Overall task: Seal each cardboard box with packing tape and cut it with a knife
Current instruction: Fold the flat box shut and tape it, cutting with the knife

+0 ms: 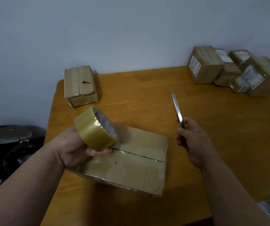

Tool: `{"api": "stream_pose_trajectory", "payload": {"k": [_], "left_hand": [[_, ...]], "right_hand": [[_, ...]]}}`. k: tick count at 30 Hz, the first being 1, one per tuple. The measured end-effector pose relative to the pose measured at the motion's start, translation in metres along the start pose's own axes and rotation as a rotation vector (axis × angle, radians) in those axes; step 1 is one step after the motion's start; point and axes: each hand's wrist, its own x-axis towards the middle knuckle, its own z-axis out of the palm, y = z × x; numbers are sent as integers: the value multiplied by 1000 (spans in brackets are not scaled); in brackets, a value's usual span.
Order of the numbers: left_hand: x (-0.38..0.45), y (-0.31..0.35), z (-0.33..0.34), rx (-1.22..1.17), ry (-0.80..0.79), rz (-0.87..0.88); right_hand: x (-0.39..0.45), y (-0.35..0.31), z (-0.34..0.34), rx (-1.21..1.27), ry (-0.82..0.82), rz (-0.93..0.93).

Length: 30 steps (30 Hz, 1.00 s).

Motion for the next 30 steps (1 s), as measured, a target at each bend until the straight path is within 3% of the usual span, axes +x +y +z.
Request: {"api": "stream_pose_trajectory", "payload": {"k": [4,8,12,17,23,30], "left_hand": [[-3,18,-3,216,-104,6],[-4,33,-9,313,-183,11],[-2,42,-15,280,-145,13],[8,39,-26,203,15,54],[13,28,-40,210,67,74],[14,24,-50,88,52,64]], "right_hand": [[-25,-30,27,7,-233,-85],[-39,-32,42,-89,-272,-111],[-46,-20,46,-103,-251,-11],[-55,-10,47,-142,-348,150],[-40,-33,52,-620,-122,-254],[-12,-46,66,-790,-227,-372]]}}
